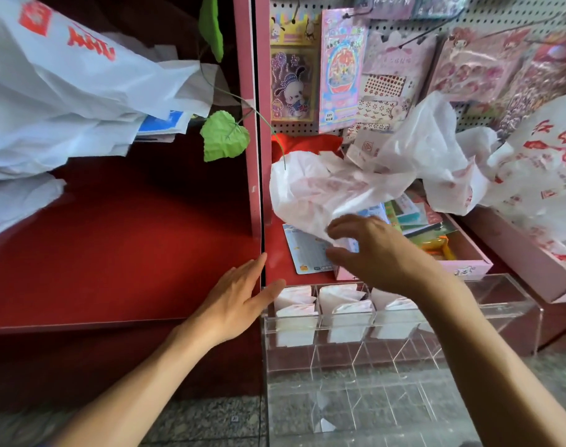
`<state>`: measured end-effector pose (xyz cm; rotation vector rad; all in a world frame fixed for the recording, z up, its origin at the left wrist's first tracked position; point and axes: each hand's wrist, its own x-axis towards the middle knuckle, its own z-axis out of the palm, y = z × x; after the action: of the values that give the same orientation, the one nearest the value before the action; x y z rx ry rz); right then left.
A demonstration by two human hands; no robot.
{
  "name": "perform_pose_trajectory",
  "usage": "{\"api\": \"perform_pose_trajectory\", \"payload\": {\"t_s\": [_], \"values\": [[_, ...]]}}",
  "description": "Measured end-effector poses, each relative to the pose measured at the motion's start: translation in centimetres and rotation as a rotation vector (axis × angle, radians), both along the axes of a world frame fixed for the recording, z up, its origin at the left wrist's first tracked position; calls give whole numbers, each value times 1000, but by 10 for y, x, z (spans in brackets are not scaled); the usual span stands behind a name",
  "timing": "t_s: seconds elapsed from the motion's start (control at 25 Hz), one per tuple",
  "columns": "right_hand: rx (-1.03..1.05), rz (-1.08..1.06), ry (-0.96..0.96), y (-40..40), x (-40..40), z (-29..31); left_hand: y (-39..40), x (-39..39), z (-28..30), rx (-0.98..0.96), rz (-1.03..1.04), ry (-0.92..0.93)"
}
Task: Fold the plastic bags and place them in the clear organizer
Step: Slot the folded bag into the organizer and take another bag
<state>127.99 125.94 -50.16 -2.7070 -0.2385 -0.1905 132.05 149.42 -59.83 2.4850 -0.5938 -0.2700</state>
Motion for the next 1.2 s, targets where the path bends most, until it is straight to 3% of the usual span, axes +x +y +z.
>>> {"api": "perform_pose_trajectory", "payload": {"t_s": [0.12,0.36,0.52,0.6,0.76,0.88,1.08,1.2], "values": [[68,135,219,14,-15,5,-4,0,5,-359,134,150],[541,370,581,36,-37,11,-20,0,18,-991,461,312],[521,514,728,37,-38,8,-18,3,14,-986,599,282],[509,535,696,36,-36,6,-15,4,13,-977,655,246],[640,230,435,31,-20,-5,-6,4,25,-954,725,116],[615,84,316,39,-9,-23,9,0,34,-1036,787,191],[571,152,298,86,-19,-38,41,-23,47,-1044,686,263],[715,217,355,125,-37,-31,64,-45,60,-1068,632,236]]}}
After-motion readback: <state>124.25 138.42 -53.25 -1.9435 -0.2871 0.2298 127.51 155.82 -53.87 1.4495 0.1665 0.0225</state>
